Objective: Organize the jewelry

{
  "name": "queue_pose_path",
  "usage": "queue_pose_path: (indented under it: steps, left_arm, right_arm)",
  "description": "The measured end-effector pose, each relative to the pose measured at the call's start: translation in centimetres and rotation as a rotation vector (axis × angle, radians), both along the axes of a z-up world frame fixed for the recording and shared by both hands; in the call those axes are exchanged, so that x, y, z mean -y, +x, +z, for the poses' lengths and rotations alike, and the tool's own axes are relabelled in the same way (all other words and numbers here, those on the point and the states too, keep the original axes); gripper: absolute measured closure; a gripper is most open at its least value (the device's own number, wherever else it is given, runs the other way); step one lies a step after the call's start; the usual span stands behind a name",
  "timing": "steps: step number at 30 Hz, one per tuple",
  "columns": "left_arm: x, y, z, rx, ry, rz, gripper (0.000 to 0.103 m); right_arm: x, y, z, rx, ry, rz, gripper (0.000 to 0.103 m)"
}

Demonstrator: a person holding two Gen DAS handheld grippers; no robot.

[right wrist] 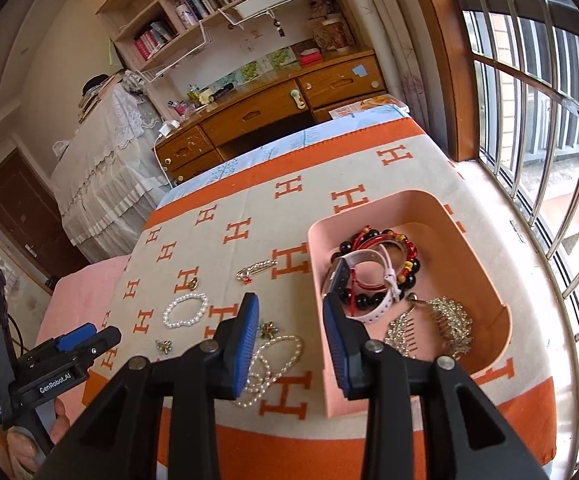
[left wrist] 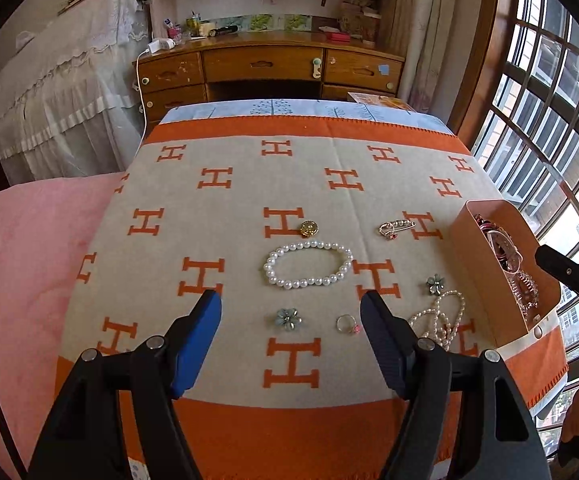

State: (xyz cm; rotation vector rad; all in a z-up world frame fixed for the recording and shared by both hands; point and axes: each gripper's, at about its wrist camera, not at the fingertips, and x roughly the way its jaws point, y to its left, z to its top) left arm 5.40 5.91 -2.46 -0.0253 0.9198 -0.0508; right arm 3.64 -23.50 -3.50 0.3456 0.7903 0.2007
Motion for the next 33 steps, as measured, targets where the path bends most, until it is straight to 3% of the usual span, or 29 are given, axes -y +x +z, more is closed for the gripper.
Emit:
queue_pose_path:
  steps: [12,22,24,29,33]
  left_arm:
    - [-3.1,-1.3,-1.7,-0.037,0.018,0.018,0.03]
    - [-3.6,4.4,-4.4,-0.187,-0.031,-0.104,0.03]
    - [-3.8,6.3,-5.1,-0.232,-0.055,-0.11,0.036]
    - [-4.2,10.9,-6.9,-0.359,-0.134,-0.119,0.061]
    - [-3.4,13.3,-8.0,-0.424,-0.131,-0.144,0.066]
  right_arm:
    - [-4.7,0.0,-0.4,-0.031,-0.054,0.116,0.069]
    - [-6.6,2.8,-2.4,-0.124,-0.103,0.169,0.069]
    - [-6.7,3.5,-2.7,-0.145,-0.097,0.171,0.069]
    - [-6.9,5.4,-3.4,-0.196,-0.06,0.172,0.069]
    - [-7.0,7.2,-3.4,-0.236,-0.031,0.177,0.069]
